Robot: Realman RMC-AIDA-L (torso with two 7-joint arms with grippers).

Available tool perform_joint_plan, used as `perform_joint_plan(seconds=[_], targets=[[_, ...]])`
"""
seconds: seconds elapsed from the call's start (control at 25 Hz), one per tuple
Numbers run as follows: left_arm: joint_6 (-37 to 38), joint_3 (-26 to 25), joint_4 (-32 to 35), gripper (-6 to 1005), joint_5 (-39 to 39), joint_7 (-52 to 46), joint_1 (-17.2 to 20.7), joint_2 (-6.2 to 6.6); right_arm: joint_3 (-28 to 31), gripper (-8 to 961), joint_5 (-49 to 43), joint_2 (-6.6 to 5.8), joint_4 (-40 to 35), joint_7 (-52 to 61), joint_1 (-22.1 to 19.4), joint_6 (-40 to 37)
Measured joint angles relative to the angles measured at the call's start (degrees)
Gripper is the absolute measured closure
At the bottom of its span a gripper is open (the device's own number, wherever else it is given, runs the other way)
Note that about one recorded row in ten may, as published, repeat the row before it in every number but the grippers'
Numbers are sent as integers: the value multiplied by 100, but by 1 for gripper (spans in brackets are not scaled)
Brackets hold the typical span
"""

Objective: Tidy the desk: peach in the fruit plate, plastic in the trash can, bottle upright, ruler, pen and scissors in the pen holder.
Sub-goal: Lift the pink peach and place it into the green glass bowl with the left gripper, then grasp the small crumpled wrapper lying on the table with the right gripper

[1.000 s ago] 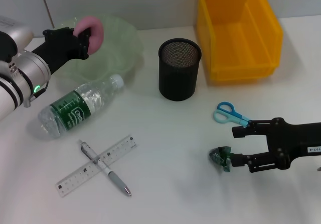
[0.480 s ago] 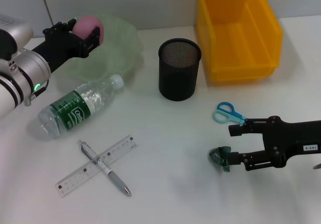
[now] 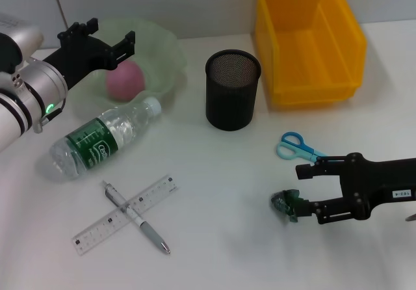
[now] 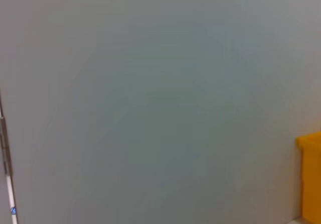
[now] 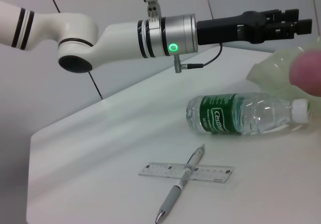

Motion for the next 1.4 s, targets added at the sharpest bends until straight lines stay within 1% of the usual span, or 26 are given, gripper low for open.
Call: perform_joint_plan(seconds=[0.12, 0.2, 0.28, 0.32, 0.4, 0.44, 0.48, 0.52, 0.56, 0.6, 0.64, 0.68, 0.72, 0.76, 0.8, 0.88, 0.92, 0.96, 1.0, 1.08, 1.12, 1.16, 1.24, 1.4], targets=[[20, 2, 0, 200, 7, -66, -3, 0, -4, 237, 0, 4, 0, 0, -7, 1], [283, 311, 194, 193, 209, -975, 67, 45, -5, 238, 0, 5, 0, 0, -16, 5], [283, 311, 194, 194, 209, -975, 67, 45, -5, 240, 0, 5, 0, -3, -23, 6], [588, 780, 644, 194, 545, -1913, 289, 90, -5, 240, 0, 5, 0, -5, -25, 7], [588, 780, 644, 194, 545, -1913, 289, 90, -5, 242, -1, 5, 0, -7, -25, 8], [1337, 1237, 1562, 194, 1237, -3117, 797, 178, -5, 242, 0, 5, 0, -8, -25, 8], [1855, 1242, 1869, 195, 1545, -3427, 997, 258, -6, 243, 0, 5, 0, -8, -22, 8], [1855, 1242, 1869, 195, 1545, -3427, 997, 258, -6, 244, -1, 4, 0, -9, -21, 9], [2173, 1231, 2017, 195, 1709, -3603, 1108, 311, -5, 244, -1, -1, 0, -9, -21, 9], [2859, 1209, 2167, 195, 1985, -3803, 1286, 448, -6, 245, -1, -4, 0, -9, -21, 9], [3162, 1204, 2193, 195, 2134, -3830, 1347, 516, -5, 246, -1, -9, 0, -10, -21, 9], [3162, 1204, 2193, 196, 2134, -3830, 1347, 516, -5, 246, -1, -13, 0, -10, -21, 9], [3569, 1205, 2215, 196, 2418, -3805, 1421, 584, -5, 247, -1, -15, -1, -10, -21, 9], [3569, 1205, 2215, 196, 2418, -3805, 1421, 584, -5, 247, -1, -18, -3, -11, -21, 9], [3937, 1205, 2288, 196, 2858, -3679, 1506, 610, -5, 248, -1, -19, -6, -12, -21, 9], [4082, 1206, 2368, 197, 3135, -3595, 1559, 592, -6, 249, 0, -22, -15, -13, -15, 9], [4148, 1204, 2449, 197, 3390, -3547, 1603, 561, -5, 250, -1, -28, -17, -13, -9, 9], [4157, 1205, 2558, 197, 3692, -3542, 1653, 497, -6, 251, -1, -32, -19, -13, -1, 8], [4145, 1204, 2598, 197, 3814, -3547, 1669, 465, -5, 251, -1, -36, -25, -12, 2, 8], [4039, 1160, 2726, 198, 4280, -3586, 1715, 337, -5, 253, -1, -37, -38, -7, 4, 8], [4039, 1160, 2726, 198, 4280, -3586, 1715, 337, -5, 253, -1, -38, -43, 5, 7, 8], [3953, 1076, 2756, 198, 4509, -3590, 1733, 264, -5, 254, -1, -38, -45, 11, 13, 4], [3905, 922, 2759, 199, 4694, -3569, 1742, 199, -5, 255, -1, -39, -62, 15, 20, -12], [3900, 832, 2762, 199, 4747, -3553, 1757, 185, -7, 258, -1, -35, -204, 110, 41, -56]])
